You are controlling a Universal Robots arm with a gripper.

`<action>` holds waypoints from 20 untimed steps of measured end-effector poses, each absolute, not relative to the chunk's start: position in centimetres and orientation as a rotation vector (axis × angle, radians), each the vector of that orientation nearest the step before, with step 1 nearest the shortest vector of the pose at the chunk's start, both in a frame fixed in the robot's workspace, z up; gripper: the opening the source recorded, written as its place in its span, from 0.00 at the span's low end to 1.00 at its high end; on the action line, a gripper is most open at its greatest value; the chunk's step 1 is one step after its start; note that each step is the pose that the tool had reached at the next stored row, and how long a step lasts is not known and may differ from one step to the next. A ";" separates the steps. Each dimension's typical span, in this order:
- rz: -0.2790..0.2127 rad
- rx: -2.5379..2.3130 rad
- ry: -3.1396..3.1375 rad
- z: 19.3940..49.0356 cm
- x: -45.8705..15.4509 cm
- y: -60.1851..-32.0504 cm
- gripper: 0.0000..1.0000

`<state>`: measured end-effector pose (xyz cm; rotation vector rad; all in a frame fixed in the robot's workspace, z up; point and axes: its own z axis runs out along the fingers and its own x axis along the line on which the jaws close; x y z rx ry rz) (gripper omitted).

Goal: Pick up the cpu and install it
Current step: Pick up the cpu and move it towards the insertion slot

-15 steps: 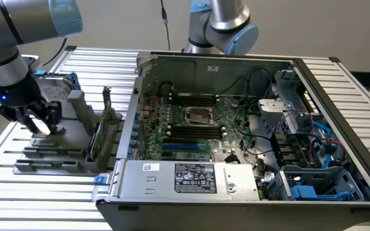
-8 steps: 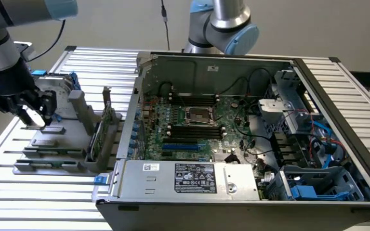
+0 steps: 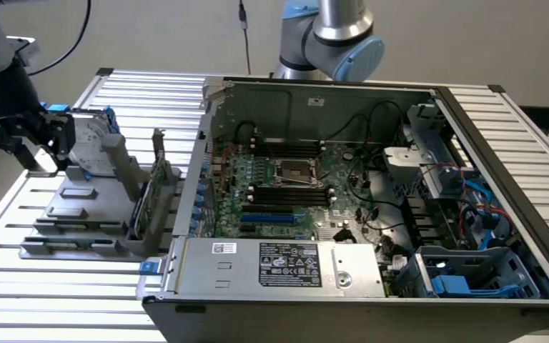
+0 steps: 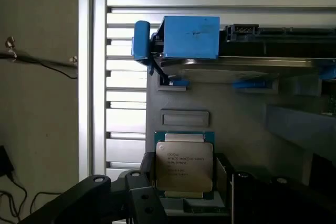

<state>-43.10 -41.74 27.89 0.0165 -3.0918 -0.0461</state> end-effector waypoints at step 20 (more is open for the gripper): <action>-0.046 0.026 -3.087 36.7 -37.0 -41.6 0.55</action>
